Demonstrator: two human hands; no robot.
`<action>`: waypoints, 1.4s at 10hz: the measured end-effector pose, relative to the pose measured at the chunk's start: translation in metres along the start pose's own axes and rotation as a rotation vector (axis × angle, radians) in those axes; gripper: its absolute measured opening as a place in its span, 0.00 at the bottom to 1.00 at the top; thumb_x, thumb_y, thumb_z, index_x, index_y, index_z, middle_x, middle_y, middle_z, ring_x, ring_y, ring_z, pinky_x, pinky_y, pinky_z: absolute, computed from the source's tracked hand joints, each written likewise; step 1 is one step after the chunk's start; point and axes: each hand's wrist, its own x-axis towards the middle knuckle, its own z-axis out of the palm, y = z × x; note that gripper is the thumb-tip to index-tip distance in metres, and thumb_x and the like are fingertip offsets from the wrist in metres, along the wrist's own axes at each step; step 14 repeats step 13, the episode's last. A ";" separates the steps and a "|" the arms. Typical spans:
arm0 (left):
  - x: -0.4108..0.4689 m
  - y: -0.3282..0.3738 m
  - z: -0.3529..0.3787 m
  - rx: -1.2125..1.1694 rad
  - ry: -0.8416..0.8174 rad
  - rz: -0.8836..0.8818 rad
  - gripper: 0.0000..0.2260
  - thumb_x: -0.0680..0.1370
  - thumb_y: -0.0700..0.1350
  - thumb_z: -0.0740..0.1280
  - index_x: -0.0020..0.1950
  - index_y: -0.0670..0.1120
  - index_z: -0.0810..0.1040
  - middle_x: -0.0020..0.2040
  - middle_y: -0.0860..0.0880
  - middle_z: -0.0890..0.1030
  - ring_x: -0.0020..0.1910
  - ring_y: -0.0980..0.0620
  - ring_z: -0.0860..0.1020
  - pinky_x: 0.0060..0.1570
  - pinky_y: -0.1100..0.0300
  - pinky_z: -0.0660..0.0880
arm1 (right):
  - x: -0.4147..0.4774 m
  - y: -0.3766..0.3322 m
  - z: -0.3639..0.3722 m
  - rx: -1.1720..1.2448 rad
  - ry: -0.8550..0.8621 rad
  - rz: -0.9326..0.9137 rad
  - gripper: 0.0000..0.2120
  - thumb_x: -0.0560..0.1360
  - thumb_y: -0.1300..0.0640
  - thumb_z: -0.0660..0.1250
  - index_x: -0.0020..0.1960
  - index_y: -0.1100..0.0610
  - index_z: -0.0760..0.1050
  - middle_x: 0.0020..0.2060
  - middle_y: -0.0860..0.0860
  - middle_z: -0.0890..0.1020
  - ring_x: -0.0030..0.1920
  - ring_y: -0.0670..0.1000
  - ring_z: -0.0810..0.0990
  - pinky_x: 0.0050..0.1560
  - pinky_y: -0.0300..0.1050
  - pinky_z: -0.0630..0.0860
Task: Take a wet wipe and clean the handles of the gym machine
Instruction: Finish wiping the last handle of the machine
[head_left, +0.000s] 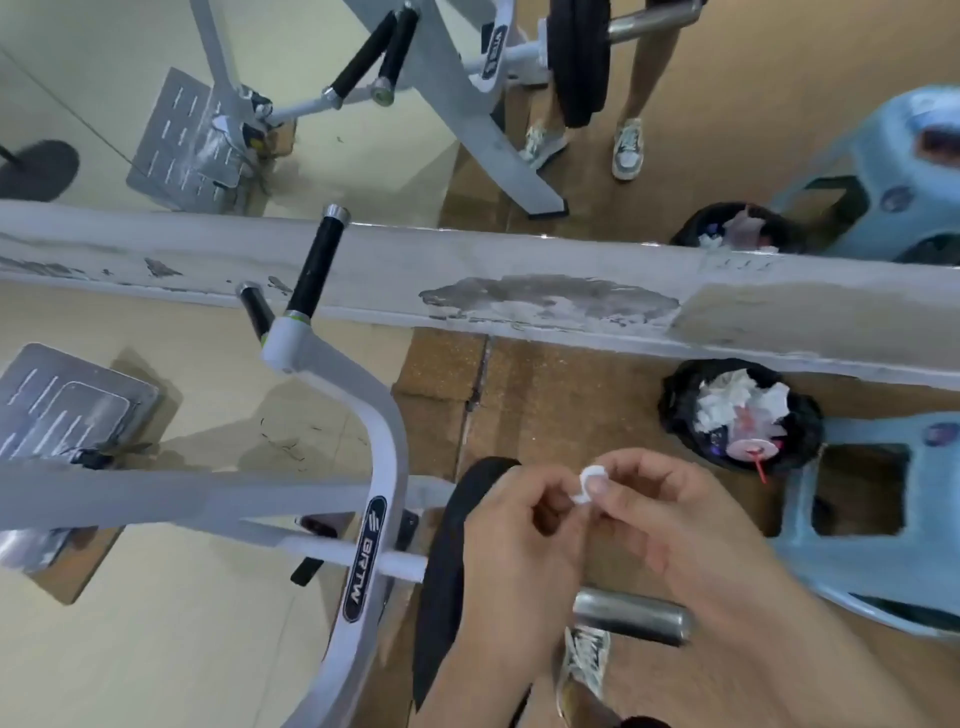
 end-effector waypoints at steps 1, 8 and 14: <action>-0.029 0.009 0.032 -0.016 -0.133 -0.014 0.08 0.75 0.41 0.70 0.45 0.56 0.81 0.41 0.56 0.82 0.43 0.57 0.80 0.44 0.65 0.75 | -0.036 0.006 -0.041 0.002 0.108 0.009 0.05 0.68 0.62 0.71 0.43 0.61 0.80 0.40 0.58 0.83 0.41 0.53 0.81 0.44 0.45 0.79; -0.113 0.045 0.193 0.079 -0.102 -0.010 0.12 0.77 0.41 0.64 0.44 0.59 0.79 0.37 0.57 0.80 0.30 0.63 0.74 0.34 0.66 0.70 | -0.102 -0.016 -0.274 -0.490 0.638 -0.174 0.09 0.73 0.64 0.68 0.53 0.59 0.79 0.41 0.55 0.81 0.36 0.50 0.77 0.38 0.42 0.74; -0.068 0.128 0.278 0.062 0.057 -0.102 0.13 0.77 0.39 0.66 0.44 0.58 0.81 0.46 0.59 0.82 0.43 0.64 0.78 0.46 0.67 0.73 | -0.018 -0.089 -0.393 -0.603 0.473 -0.117 0.22 0.78 0.58 0.62 0.71 0.53 0.66 0.67 0.54 0.73 0.65 0.54 0.73 0.66 0.51 0.69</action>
